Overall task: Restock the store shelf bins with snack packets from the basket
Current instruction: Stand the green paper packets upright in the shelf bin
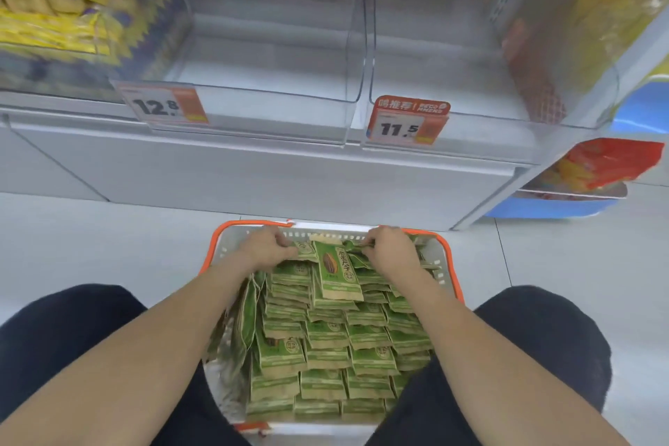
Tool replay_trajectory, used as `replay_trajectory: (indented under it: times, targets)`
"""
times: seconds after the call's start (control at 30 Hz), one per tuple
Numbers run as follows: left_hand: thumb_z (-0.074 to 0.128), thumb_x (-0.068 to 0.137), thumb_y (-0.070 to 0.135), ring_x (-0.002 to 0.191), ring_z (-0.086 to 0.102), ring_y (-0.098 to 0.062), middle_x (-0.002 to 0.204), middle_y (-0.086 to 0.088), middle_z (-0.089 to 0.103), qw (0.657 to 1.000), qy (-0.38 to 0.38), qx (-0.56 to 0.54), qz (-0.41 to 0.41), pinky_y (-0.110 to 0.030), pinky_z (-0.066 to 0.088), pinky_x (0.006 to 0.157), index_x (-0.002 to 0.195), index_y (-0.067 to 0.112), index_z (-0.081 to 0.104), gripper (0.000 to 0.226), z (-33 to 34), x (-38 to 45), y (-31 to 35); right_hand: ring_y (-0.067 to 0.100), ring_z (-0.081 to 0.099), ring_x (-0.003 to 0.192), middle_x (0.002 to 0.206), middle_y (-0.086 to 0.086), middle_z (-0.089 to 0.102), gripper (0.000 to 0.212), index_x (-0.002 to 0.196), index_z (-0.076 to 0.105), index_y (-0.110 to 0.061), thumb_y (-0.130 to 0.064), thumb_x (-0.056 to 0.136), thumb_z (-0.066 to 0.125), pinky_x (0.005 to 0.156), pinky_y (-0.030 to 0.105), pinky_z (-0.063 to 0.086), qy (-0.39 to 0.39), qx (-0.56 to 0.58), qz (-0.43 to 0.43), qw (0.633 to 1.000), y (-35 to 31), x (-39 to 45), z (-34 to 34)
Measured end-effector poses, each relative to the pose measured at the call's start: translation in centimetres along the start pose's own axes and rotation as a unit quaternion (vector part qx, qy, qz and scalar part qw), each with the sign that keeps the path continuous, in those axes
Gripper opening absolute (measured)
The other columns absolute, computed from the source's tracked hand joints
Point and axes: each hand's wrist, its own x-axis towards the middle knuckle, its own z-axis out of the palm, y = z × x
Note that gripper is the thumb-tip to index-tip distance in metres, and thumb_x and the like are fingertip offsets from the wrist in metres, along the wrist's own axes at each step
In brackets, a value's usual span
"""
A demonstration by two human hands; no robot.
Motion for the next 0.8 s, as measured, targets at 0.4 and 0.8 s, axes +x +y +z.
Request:
replay_trajectory:
  times: [0.4, 0.8]
  targets:
    - [0.085, 0.074, 0.012, 0.121, 0.055, -0.029, 0.134, -0.013, 0.054, 0.989, 0.072, -0.092, -0.088, -0.034, 0.045, 0.102, 0.137, 0.009, 0.043, 0.075, 2.4, -5.6, -0.3, 0.028, 0.055, 0.123, 0.124, 0.009, 0.065, 0.048, 0.122, 0.067, -0.014, -0.050, 0.090, 0.064, 0.108, 0.050, 0.042, -0.061, -0.013, -0.016, 0.998, -1.9, -3.8, 0.5]
    - [0.079, 0.079, 0.016, 0.103, 0.063, -0.026, 0.113, -0.009, 0.068, 0.991, 0.108, -0.026, -0.076, -0.033, 0.051, 0.092, 0.118, 0.007, 0.060, 0.045, 2.3, -8.5, -0.8, 0.041, -0.010, 0.151, 0.164, 0.013, -0.020, 0.142, 0.157, -0.015, -0.025, -0.055, 0.062, 0.087, 0.120, 0.059, 0.006, 0.007, -0.198, -0.103, 0.975, -2.6, -6.7, 4.2]
